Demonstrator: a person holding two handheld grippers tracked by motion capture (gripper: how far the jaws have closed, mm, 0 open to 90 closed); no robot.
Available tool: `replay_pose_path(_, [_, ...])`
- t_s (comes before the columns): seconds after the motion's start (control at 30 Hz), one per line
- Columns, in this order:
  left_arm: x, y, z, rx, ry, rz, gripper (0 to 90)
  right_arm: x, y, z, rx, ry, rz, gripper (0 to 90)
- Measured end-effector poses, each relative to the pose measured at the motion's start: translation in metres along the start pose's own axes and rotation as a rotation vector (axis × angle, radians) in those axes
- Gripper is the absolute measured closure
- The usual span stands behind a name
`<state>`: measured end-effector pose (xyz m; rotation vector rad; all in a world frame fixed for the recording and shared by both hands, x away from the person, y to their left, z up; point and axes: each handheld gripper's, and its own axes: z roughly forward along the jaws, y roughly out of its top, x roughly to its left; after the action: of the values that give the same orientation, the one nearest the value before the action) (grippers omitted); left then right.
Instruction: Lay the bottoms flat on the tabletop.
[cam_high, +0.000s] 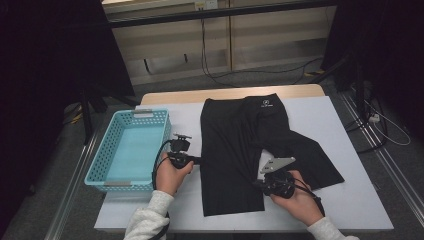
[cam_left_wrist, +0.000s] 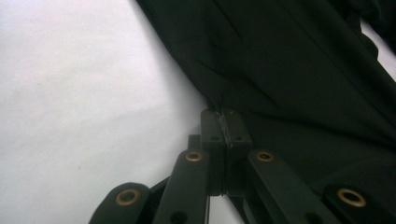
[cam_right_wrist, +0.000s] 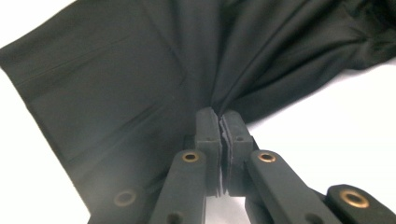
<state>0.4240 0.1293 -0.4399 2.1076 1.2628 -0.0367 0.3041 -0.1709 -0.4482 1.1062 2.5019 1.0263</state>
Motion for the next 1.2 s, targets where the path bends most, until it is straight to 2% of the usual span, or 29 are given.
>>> replay_pose_path(0.07, [-0.001, -0.001, 0.0, -0.007, 0.009, 0.004, 84.7, -0.002, -0.002, 0.001, 0.001, -0.004, 0.01, 87.8])
replay_pose_path(0.13, [-0.001, -0.002, 0.0, -0.012, 0.004, -0.002, 75.5, -0.004, -0.002, 0.001, -0.002, -0.021, 0.012, 85.9])
replay_pose_path(0.2, [-0.001, -0.003, 0.0, -0.017, 0.016, 0.003, 68.4, -0.004, -0.002, 0.0, -0.007, -0.035, 0.017, 80.2])
replay_pose_path(0.3, [-0.001, -0.006, 0.0, -0.019, 0.019, 0.013, 63.3, -0.005, -0.001, -0.001, -0.031, -0.047, 0.014, 69.4])
replay_pose_path(0.4, [-0.005, -0.008, 0.002, -0.022, 0.016, 0.013, 64.6, -0.006, 0.0, -0.001, -0.042, -0.072, 0.021, 56.1])
replay_pose_path(0.6, [-0.008, -0.01, 0.004, 0.002, 0.007, 0.013, 79.2, -0.008, 0.0, -0.001, -0.068, -0.106, 0.037, 39.2])
replay_pose_path(0.67, [-0.01, -0.011, 0.004, 0.008, 0.016, 0.019, 83.1, -0.009, 0.0, -0.001, -0.082, -0.118, 0.042, 37.7])
replay_pose_path(0.73, [-0.011, -0.011, 0.004, 0.021, 0.002, 0.011, 87.8, -0.011, 0.0, -0.002, -0.089, -0.128, 0.055, 35.0])
replay_pose_path(0.93, [-0.008, -0.009, 0.0, 0.057, -0.002, 0.005, 88.9, -0.014, -0.001, -0.003, -0.098, -0.138, 0.065, 33.5])
replay_pose_path(1.2, [0.005, -0.008, -0.011, 0.05, 0.0, -0.033, 89.0, -0.017, -0.001, -0.002, -0.103, -0.132, 0.091, 33.9])
